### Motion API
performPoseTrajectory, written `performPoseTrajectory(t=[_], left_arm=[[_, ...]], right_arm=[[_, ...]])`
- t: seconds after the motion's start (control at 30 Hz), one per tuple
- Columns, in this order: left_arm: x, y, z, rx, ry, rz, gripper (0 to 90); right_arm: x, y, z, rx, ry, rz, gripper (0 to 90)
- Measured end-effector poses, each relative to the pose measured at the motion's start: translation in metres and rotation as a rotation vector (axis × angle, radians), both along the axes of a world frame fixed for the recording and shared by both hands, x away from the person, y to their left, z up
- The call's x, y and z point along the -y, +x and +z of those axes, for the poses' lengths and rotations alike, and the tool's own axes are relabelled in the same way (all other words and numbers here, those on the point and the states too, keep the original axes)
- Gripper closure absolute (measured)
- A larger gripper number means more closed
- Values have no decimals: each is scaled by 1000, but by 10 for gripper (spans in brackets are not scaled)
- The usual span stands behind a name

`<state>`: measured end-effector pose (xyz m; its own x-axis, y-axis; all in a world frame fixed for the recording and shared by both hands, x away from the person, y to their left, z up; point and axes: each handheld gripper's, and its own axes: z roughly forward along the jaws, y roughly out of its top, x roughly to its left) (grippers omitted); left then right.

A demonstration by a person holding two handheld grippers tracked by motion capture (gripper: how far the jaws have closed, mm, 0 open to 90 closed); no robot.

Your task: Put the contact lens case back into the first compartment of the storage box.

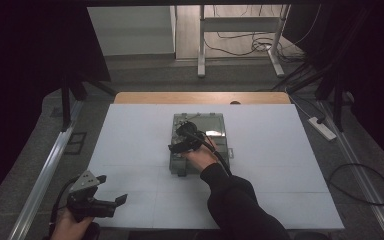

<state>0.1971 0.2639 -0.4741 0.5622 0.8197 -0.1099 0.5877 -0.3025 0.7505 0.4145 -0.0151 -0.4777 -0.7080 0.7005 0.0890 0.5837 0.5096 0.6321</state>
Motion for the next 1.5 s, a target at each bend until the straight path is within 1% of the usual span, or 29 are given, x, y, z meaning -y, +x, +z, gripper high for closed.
performPoseTrajectory(t=[0.07, 0.1, 0.23, 0.3, 0.4, 0.47, 0.53, 0.6, 0.77, 0.9, 0.97, 1.03, 1.1, 1.3, 1.5], left_arm=[[0, 0, 0, 0, 0, 0, 18], [0, 0, 0, 0, 0, 0, 18], [0, 0, 0, 0, 1, 1, 18], [0, 0, 0, -1, 1, 0, 18], [0, 0, 0, -1, 3, 1, 18], [0, 0, 0, -2, 3, 2, 18], [0, 0, 0, -2, 3, 2, 18], [0, 0, 0, -2, 3, 2, 18], [1, 0, 0, -2, 3, 2, 18], [1, 0, 0, -3, 4, 3, 18], [1, 0, 0, -3, 4, 3, 18], [1, 0, 0, -2, 5, 3, 18], [1, 0, 0, -3, 5, 3, 18], [1, 0, 0, -2, 6, 3, 18], [1, 0, 0, -1, 5, 2, 18]], right_arm=[[1, 0, 1, -4, 6, 11, 254], [2, -2, 2, -7, 7, 26, 220], [7, -6, 5, -10, 7, 64, 179], [8, -7, 5, -12, 6, 71, 169], [11, -10, 6, -18, -12, 91, 124], [13, -13, 6, -15, -35, 103, 101], [15, -15, 7, -19, -42, 114, 88], [18, -18, 7, -12, -43, 123, 79], [25, -25, 8, -16, -42, 140, 55], [30, -29, 9, -32, -29, 154, 32], [31, -31, 9, -40, -32, 166, 21], [32, -33, 8, -37, -34, 174, 18], [37, -37, 6, -54, -31, 187, 17], [44, -40, 2, -56, -37, 187, 1], [51, -43, 2, -42, -40, 187, 0]])
